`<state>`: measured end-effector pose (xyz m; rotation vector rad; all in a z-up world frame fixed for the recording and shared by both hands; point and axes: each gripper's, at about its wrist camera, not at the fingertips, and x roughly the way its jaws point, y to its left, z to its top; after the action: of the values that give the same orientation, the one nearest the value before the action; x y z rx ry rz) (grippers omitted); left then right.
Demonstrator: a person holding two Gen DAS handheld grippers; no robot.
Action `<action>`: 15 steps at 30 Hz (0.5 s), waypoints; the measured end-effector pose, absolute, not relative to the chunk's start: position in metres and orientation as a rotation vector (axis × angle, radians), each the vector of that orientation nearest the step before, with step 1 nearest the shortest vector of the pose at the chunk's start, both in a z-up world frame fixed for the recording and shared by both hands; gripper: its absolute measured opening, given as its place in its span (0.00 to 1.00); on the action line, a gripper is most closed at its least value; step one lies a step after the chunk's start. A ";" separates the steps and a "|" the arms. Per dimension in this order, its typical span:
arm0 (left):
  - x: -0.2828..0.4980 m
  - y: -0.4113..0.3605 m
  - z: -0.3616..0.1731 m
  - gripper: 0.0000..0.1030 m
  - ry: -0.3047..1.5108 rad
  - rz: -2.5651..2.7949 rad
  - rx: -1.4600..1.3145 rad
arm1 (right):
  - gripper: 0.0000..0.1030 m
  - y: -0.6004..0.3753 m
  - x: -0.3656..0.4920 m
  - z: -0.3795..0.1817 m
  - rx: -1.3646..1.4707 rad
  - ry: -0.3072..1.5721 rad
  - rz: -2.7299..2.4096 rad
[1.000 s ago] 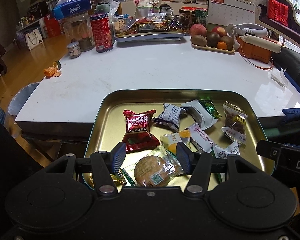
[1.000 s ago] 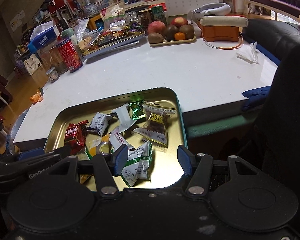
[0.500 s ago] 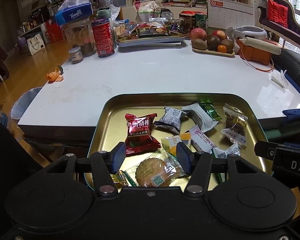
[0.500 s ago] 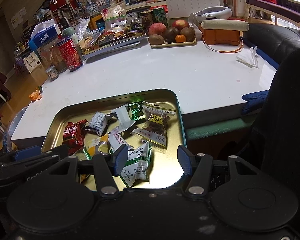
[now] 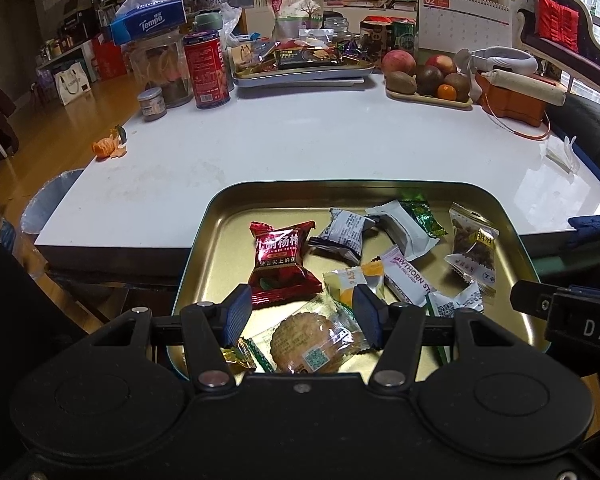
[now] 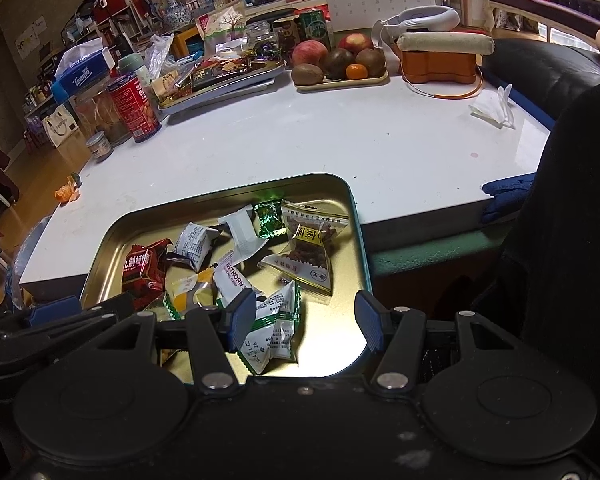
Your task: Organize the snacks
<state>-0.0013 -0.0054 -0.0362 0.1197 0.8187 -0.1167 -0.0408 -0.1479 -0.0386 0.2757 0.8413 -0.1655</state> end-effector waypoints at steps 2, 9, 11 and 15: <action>-0.001 -0.005 -0.036 0.59 0.821 -0.116 0.119 | 0.56 -0.147 -0.041 -0.039 0.269 0.842 -0.161; 0.000 -0.003 -0.036 0.59 0.825 -0.108 0.103 | 0.56 -0.145 -0.040 -0.038 0.255 0.834 -0.161; 0.001 -0.003 -0.037 0.59 0.831 -0.108 0.102 | 0.56 -0.145 -0.040 -0.038 0.253 0.833 -0.161; 0.002 -0.004 -0.038 0.59 0.842 -0.107 0.108 | 0.56 -0.145 -0.040 -0.039 0.251 0.833 -0.159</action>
<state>0.0023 -0.0042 -0.0385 0.1078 0.8417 -0.1067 -0.0402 -0.1449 -0.0386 0.2514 0.8334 -0.1588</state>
